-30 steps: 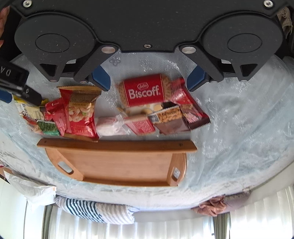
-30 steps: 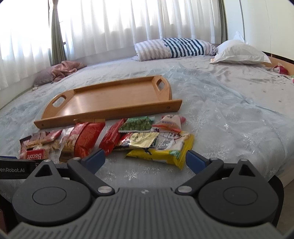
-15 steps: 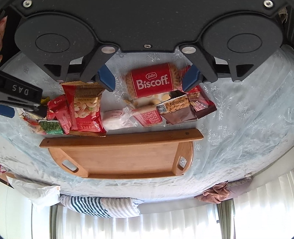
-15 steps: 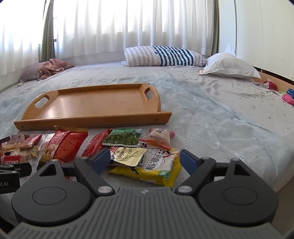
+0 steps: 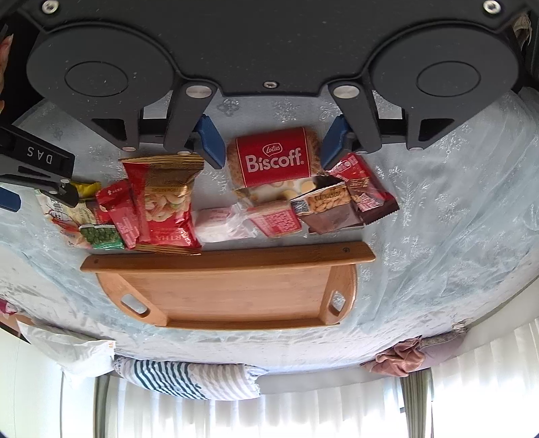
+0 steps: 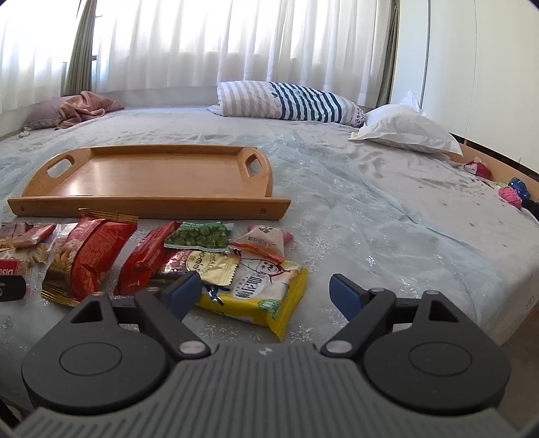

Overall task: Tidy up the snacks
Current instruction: 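Grasp the red Biscoff pack with the left tool while the right tool grasps the yellow-and-white snack bag, then carry the Biscoff pack and yellow bag over the wooden tray with both tools, then open the left tool to drop the Biscoff pack while the right tool releases the yellow bag, then grasp the red wafer pack with the left tool while the right tool grasps the pink-and-white pack, then carry the red wafer pack and pink-and-white pack onto the tray with both tools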

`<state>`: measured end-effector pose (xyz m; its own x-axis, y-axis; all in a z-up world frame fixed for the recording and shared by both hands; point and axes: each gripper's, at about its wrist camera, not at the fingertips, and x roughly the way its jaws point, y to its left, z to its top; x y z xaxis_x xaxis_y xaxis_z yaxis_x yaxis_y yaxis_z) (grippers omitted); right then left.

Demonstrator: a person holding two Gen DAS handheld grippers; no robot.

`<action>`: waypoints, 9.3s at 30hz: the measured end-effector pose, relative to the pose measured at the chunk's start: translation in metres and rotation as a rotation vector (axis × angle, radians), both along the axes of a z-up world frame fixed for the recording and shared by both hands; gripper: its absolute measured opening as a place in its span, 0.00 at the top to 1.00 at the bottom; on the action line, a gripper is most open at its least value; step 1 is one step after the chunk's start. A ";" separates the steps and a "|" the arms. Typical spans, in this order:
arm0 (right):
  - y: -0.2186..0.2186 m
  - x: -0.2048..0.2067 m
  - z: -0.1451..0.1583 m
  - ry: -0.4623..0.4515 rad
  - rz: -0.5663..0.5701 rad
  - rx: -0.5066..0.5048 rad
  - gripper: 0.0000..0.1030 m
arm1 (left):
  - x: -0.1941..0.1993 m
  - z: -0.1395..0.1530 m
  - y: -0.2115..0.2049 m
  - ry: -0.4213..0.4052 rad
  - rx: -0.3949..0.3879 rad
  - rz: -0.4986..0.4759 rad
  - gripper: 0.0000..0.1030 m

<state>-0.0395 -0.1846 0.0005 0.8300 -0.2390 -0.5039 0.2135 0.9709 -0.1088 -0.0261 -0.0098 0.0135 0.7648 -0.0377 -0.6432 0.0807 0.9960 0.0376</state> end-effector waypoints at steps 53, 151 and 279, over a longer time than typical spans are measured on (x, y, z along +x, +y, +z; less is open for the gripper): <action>-0.013 0.011 -0.006 0.023 0.012 0.063 0.44 | -0.002 -0.001 -0.007 -0.066 0.035 -0.044 0.73; -0.021 0.176 0.006 0.062 0.236 0.184 0.43 | 0.229 0.004 -0.045 0.098 -0.110 -0.040 0.38; -0.040 0.055 0.014 -0.072 0.028 0.142 0.67 | 0.085 0.028 0.021 -0.024 -0.170 0.015 0.68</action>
